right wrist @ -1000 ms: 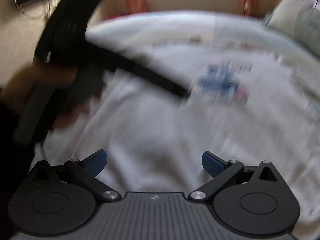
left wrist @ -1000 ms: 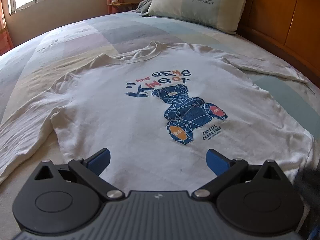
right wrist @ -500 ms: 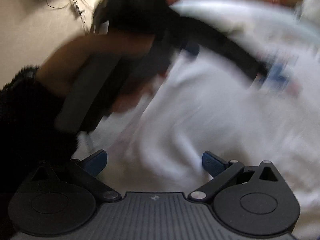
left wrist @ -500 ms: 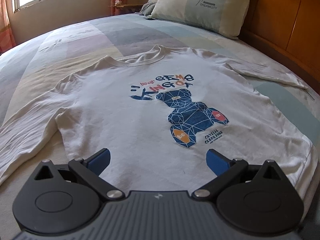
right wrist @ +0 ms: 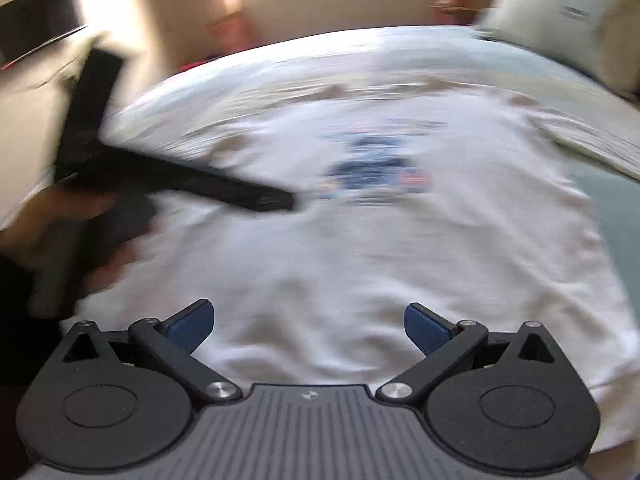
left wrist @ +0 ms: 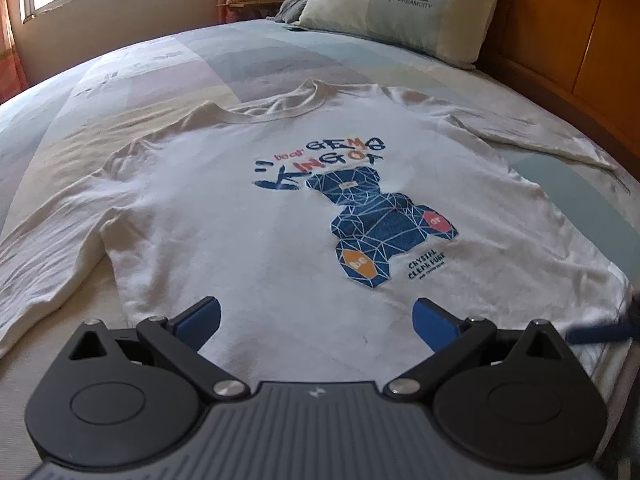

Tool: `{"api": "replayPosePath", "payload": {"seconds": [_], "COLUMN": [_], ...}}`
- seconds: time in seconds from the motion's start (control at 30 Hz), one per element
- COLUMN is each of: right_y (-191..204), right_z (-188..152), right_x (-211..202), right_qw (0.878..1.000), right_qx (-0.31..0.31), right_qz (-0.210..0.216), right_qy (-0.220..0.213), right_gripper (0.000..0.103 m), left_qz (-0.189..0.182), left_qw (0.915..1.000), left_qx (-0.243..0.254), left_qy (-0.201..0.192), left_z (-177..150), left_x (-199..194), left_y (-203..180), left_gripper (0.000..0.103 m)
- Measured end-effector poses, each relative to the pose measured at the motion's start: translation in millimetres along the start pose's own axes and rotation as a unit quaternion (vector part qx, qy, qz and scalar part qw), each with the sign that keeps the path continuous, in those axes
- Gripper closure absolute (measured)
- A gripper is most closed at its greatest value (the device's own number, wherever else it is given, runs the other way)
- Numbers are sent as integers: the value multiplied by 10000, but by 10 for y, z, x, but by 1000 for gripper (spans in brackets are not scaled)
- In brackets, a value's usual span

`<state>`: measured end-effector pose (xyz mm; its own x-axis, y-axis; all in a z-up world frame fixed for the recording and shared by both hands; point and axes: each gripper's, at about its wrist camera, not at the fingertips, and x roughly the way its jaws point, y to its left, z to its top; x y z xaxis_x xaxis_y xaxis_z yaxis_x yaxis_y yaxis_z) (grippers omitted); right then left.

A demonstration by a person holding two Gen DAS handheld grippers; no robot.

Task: Fold clothes

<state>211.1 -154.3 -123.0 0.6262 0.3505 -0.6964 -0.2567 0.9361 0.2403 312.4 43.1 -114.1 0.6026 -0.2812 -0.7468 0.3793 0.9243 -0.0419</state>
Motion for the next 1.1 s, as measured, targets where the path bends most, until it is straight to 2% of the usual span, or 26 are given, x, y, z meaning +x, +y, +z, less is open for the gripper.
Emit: {"api": "replayPosePath", "payload": {"seconds": [0.07,0.13,0.23,0.33,0.4,0.53,0.67,0.77,0.83,0.93,1.07,1.1], "right_y": [-248,-327,-286,-354,-444,-824,-1174,-1279,-1166,-1051,-1093,-1077], "right_z": [-30,-71,-87,127,247,404,453,567,668,786,810,835], "right_x": [67,-28,-148,-102,-28,302,349,240,246,451,721,717], "right_qw": [9990,9986,9990,9984,9975,9971,9896,9887,9919,9958,9924,9892], "right_qx": [377,520,314,10,51,438,444,907,662,282,-145,-178], "right_qz": [-189,-93,-293,-528,-612,-616,-1362,-1131,-924,-769,-1217,-1454], "right_qy": [161,72,157,-219,-348,-74,-157,-374,-564,-414,-103,-62], "right_gripper": [0,0,0,0,0,0,0,0,0,0,0,0], "left_qz": [10,15,46,60,85,123,99,92,90,112,156,151], "left_qw": [10000,10000,10000,9999,9999,9998,9998,9998,9998,9998,9996,9996], "left_qx": [13,10,-44,-87,-54,-31,-75,-100,-109,-88,-85,-89], "left_qy": [39,69,67,66,97,129,134,126,122,158,205,201], "left_z": [-12,-17,-7,-5,-13,-17,-15,-9,-7,-12,-15,-16], "left_x": [27,47,70,88,102,121,131,135,140,170,202,199], "left_y": [-9,0,21,33,22,16,37,47,49,48,52,57], "left_gripper": [1,1,1,1,1,1,1,1,1,1,1,1]}}
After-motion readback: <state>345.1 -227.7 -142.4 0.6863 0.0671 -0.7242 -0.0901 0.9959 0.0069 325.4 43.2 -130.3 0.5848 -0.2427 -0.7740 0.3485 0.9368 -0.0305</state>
